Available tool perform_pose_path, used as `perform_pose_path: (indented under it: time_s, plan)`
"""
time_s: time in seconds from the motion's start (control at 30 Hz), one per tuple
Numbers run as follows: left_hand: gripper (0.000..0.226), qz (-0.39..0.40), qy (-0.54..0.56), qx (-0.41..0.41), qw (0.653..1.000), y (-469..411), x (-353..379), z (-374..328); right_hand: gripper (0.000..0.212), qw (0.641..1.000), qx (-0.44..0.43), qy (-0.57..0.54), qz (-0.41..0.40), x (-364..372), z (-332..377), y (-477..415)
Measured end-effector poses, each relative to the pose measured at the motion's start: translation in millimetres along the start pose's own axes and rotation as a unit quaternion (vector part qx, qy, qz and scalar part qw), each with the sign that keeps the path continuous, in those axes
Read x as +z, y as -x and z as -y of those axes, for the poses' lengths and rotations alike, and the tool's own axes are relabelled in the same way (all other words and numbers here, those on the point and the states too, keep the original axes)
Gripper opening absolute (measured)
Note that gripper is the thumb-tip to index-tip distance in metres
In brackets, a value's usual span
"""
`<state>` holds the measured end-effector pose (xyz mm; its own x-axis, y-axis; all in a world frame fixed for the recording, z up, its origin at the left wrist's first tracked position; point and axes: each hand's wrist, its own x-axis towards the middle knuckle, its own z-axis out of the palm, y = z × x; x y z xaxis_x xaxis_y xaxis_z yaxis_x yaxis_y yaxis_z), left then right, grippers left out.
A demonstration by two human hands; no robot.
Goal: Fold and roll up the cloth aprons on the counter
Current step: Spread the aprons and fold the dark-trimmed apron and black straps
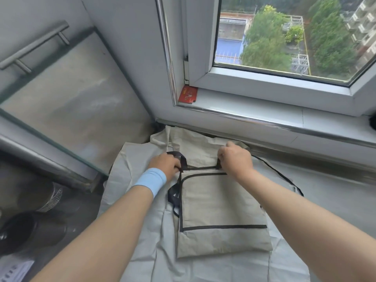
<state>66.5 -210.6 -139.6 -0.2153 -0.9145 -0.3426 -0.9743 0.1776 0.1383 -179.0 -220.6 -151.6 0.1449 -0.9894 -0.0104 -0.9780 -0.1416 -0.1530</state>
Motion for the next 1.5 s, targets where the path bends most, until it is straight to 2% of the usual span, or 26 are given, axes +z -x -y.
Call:
perform_pose_path:
  time_s: [0.07,0.13,0.2,0.27,0.3,0.33,0.37,0.43,0.5,0.53,0.6,0.67,0.7,0.73,0.83,0.87,0.93,1.0,1.1,1.2,1.23,1.27,1.33,1.43,1.5]
  plan:
    - [0.024,-0.121,0.103,-0.062,0.985,-3.7,-10.4,1.6,0.014,0.979,0.149,-0.127,-0.055,-10.9,-2.3,-5.2]
    - [0.023,-0.249,0.157,-0.144,0.945,-5.2,-27.2,-0.3,0.019,0.922,0.293,-0.236,-0.086,-20.0,-7.9,-10.8]
    - [0.023,-0.286,0.227,-0.219,0.905,-8.0,-44.0,-3.4,0.019,0.855,0.372,-0.343,-0.116,-25.2,-14.2,-16.5]
    - [0.026,-0.276,0.335,-0.254,0.864,-15.7,-53.8,-4.8,0.017,0.82,0.362,-0.416,-0.153,-28.3,-19.9,-19.6]
    - [0.029,-0.268,0.386,-0.25,0.846,-18.3,-55.8,-6.5,0.016,0.827,0.337,-0.42,-0.16,-30.1,-20.7,-18.6]
    - [0.036,-0.25,0.411,-0.238,0.844,-19.6,-55.5,-8.6,0.018,0.849,0.301,-0.407,-0.151,-32.6,-19.4,-15.5]
    - [0.046,-0.225,0.395,-0.217,0.864,-17.8,-54.5,-11.7,0.025,0.883,0.26,-0.372,-0.123,-31.4,-18.6,-12.3]
    - [0.056,-0.202,0.285,-0.18,0.919,-10.6,-46.6,-19.5,0.041,0.948,0.182,-0.251,-0.08,-27.6,-16.9,-4.1]
    - [0.042,-0.231,0.217,-0.128,0.94,-2.4,-36.7,-28.5,0.041,0.977,0.1,-0.145,-0.116,-22.6,-12.2,4.3]
    - [0.035,-0.219,0.209,-0.094,0.948,1.8,-32.7,-35.5,0.034,0.983,0.047,-0.115,-0.137,-19.7,-9.8,9.1]
    - [0.027,-0.104,0.177,-0.026,0.978,3.9,-17.6,-48.0,0.022,0.989,-0.058,-0.038,-0.128,-5.5,-8.5,20.1]
    - [0.023,0.031,0.087,0.012,0.996,7.2,-3.2,-58.2,0.017,0.99,-0.122,-0.005,-0.064,5.0,-5.1,37.7]
    - [0.025,0.058,0.038,0.019,0.997,11.0,3.8,-62.1,0.011,0.99,-0.138,-0.005,-0.035,7.2,-4.2,49.2]
    - [0.028,0.054,-0.001,0.028,0.998,16.8,10.5,-65.2,0.007,0.988,-0.155,-0.013,-0.019,8.9,-4.5,60.1]
    - [0.028,-0.068,-0.019,0.089,0.994,45.6,27.5,-76.3,0.022,0.975,-0.216,-0.033,0.034,6.4,-12.0,100.8]
    - [0.027,-0.073,0.006,0.118,0.99,56.5,32.4,-81.1,0.028,0.967,-0.249,-0.023,0.056,5.2,-14.6,114.8]
    - [0.031,-0.003,0.046,0.145,0.988,79.0,41.4,-91.4,0.04,0.952,-0.293,0.012,0.09,4.9,-21.9,136.0]
    - [0.038,0.04,0.01,0.15,0.988,96.7,49.8,-98.8,0.045,0.946,-0.299,0.06,0.106,7.4,-28.0,148.1]
    - [0.049,0.055,-0.067,0.149,0.985,114.1,57.6,-102.1,0.037,0.944,-0.292,0.11,0.106,7.8,-27.5,158.1]
    - [0.032,0.046,-0.09,0.131,0.986,128.4,59.1,-105.8,0.053,0.943,-0.269,0.146,0.132,9.4,-23.6,168.2]
    - [0.023,0.045,-0.074,0.113,0.99,130.1,60.4,-105.7,0.05,0.942,-0.261,0.163,0.137,8.9,-21.0,170.7]
    - [0.021,0.049,-0.047,0.094,0.993,134.3,60.9,-106.1,0.039,0.942,-0.255,0.175,0.131,7.0,-17.4,176.5]
    - [0.029,0.059,0.007,0.07,0.996,137.7,58.9,-106.8,0.019,0.948,-0.236,0.182,0.108,4.1,-13.6,184.4]
    - [0.027,0.109,0.07,0.04,0.991,145.8,45.2,-109.8,0.017,0.951,-0.234,0.149,0.139,-12.1,-7.1,192.1]
    - [0.023,0.19,0.104,0.022,0.976,154.4,36.8,-111.5,0.021,0.959,-0.194,0.082,0.188,-30.6,-0.7,200.0]
